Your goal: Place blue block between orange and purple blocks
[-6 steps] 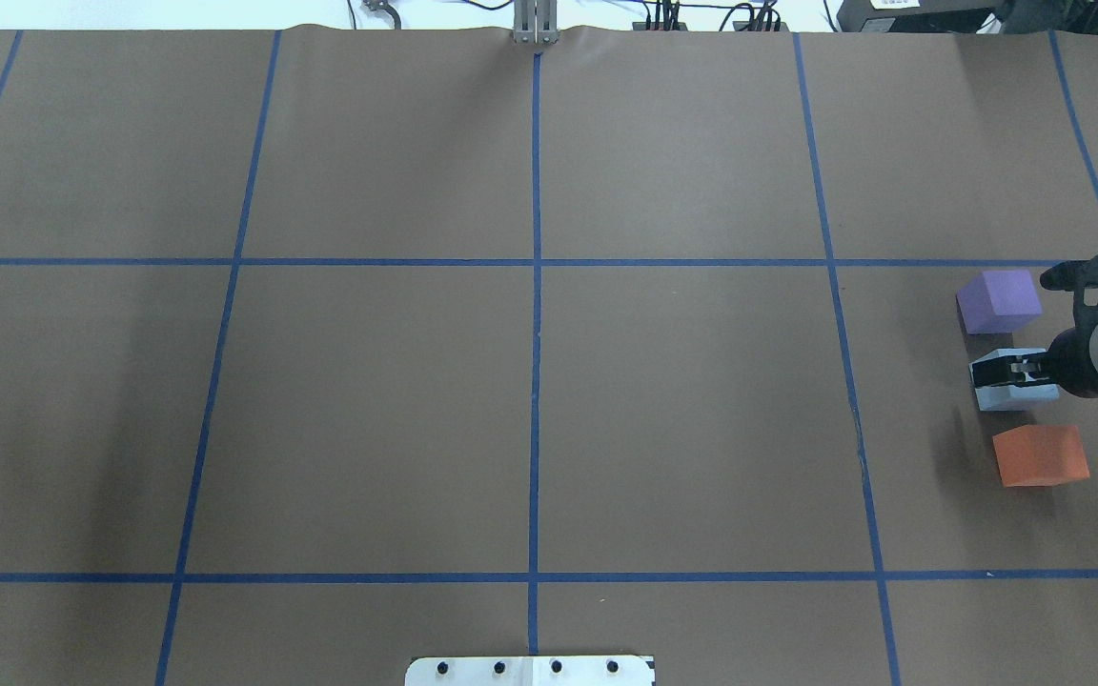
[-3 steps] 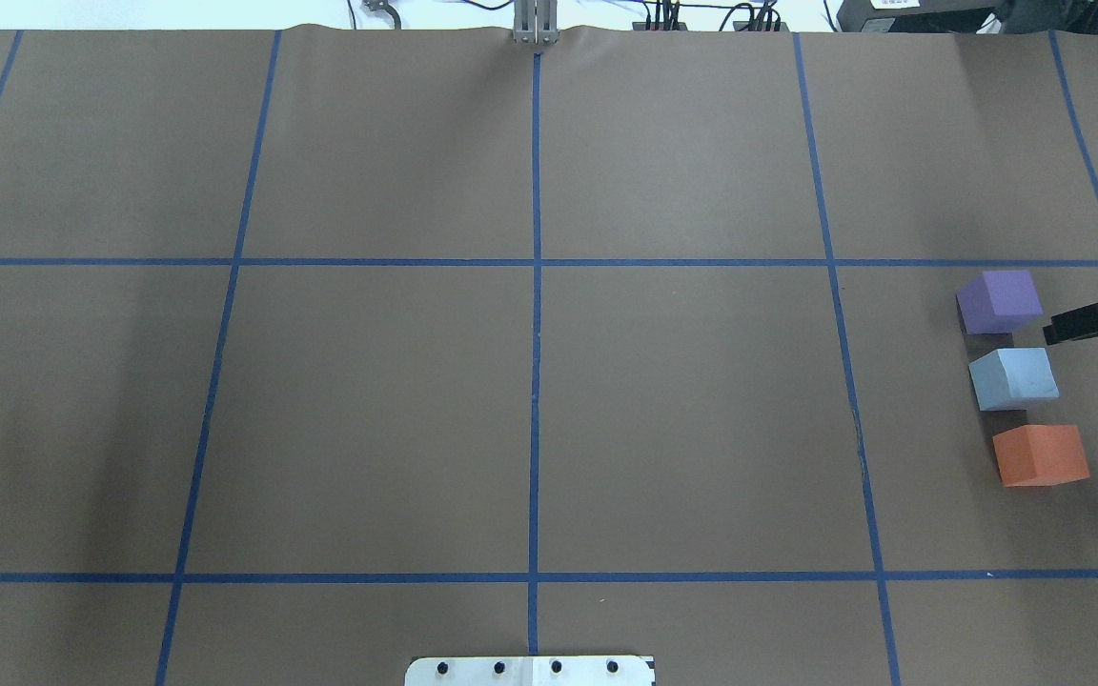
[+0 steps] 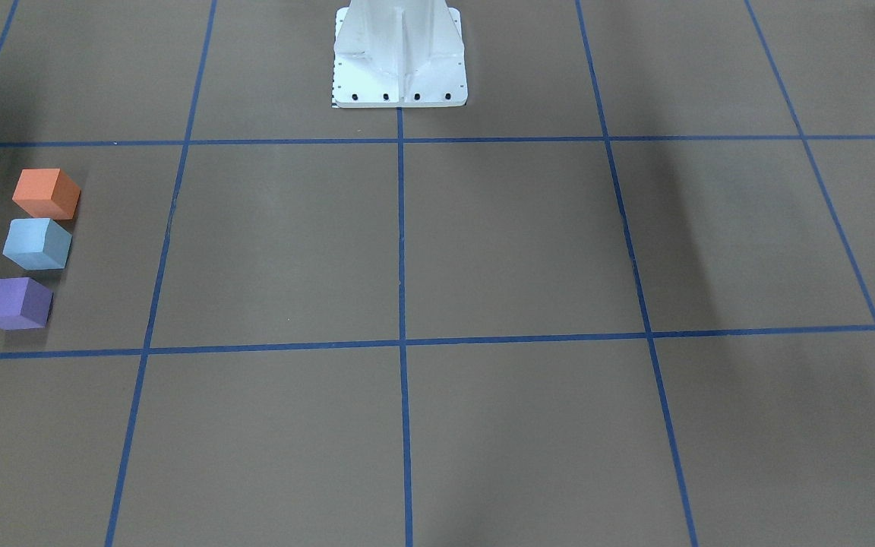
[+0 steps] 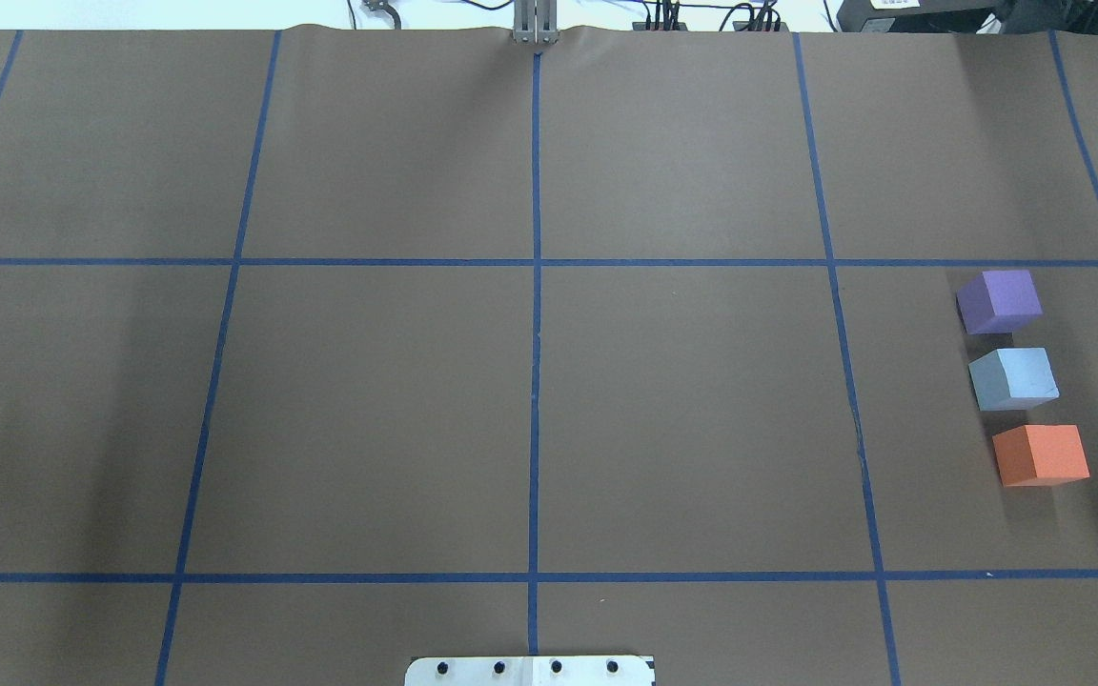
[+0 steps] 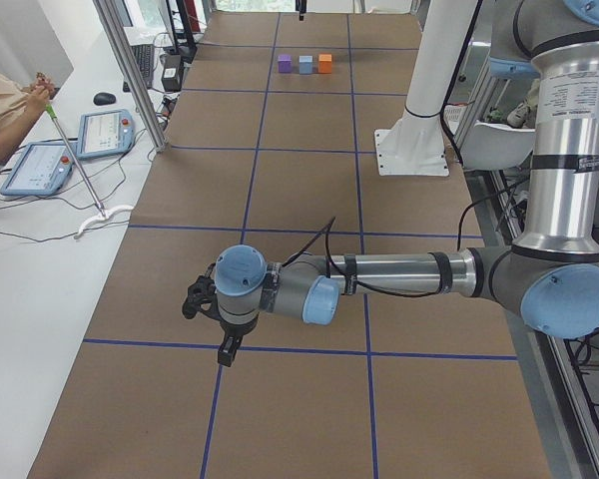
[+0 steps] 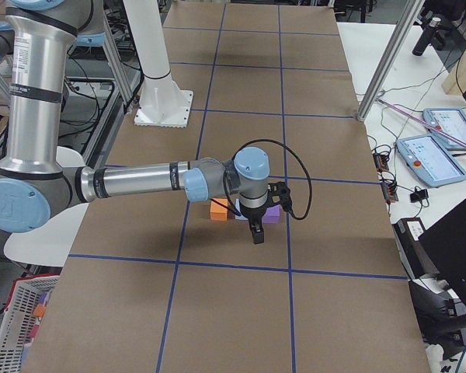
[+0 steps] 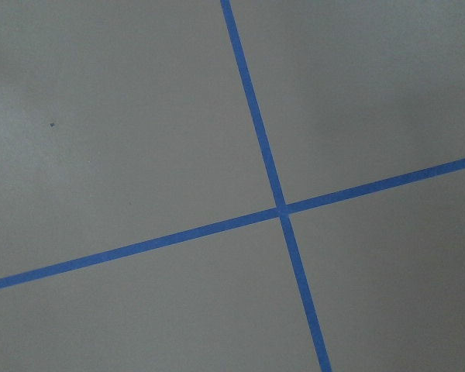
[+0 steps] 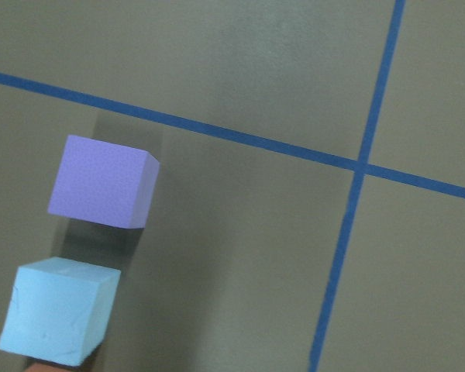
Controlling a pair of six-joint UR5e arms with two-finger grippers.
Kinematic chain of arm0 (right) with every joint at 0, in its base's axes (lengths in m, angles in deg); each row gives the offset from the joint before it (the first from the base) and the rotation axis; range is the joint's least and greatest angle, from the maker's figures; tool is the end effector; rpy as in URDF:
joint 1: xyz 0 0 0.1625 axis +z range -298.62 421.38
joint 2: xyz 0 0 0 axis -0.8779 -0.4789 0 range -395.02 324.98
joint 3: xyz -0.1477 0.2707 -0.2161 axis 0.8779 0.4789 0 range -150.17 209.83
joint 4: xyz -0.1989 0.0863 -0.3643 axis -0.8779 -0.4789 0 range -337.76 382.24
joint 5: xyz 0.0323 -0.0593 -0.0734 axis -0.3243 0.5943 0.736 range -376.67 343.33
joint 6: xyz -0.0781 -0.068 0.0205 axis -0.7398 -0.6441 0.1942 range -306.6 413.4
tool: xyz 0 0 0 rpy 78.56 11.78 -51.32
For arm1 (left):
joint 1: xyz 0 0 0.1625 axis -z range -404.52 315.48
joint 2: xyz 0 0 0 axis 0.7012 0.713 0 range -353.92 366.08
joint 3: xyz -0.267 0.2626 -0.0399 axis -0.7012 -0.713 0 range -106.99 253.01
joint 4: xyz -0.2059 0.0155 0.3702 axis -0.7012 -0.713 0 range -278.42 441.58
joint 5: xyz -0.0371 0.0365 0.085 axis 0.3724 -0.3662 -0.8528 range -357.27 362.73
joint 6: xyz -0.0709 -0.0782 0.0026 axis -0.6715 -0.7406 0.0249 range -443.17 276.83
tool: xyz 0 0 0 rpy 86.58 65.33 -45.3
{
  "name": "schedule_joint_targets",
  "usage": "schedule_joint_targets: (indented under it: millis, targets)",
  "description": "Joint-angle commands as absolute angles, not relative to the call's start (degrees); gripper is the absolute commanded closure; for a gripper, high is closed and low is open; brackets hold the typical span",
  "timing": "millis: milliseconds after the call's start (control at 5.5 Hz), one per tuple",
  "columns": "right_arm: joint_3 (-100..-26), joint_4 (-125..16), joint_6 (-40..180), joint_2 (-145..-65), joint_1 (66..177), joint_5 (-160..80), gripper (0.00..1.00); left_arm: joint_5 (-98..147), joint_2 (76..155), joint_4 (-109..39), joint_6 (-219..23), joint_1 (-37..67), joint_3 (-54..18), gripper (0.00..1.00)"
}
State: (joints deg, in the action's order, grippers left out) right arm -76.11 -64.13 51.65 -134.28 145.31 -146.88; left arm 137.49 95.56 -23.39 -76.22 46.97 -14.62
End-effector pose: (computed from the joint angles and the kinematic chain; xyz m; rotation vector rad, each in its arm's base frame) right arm 0.0170 -0.4560 0.5488 0.1461 -0.7068 -0.1939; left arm -0.0722 -0.5099 0.6118 0.2571 0.7623 0.1725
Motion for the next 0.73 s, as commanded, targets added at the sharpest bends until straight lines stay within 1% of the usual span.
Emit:
schedule_joint_targets:
  millis: [0, 182, 545]
  targets:
    - [-76.2, -66.1, 49.0, -135.7, 147.6, -146.7, 0.00, 137.6, 94.5, -23.2, -76.2, 47.0, -13.9, 0.00]
    - [-75.6, -66.3, 48.9, -135.8, 147.6, -146.7, 0.00, 137.6, 93.0, -23.4, -76.2, 47.1, -14.3, 0.00]
    - [-75.8, -66.2, 42.7, -135.7, 147.6, -146.9, 0.00, 137.6, 93.1, -23.4, -76.2, 47.1, -14.4, 0.00]
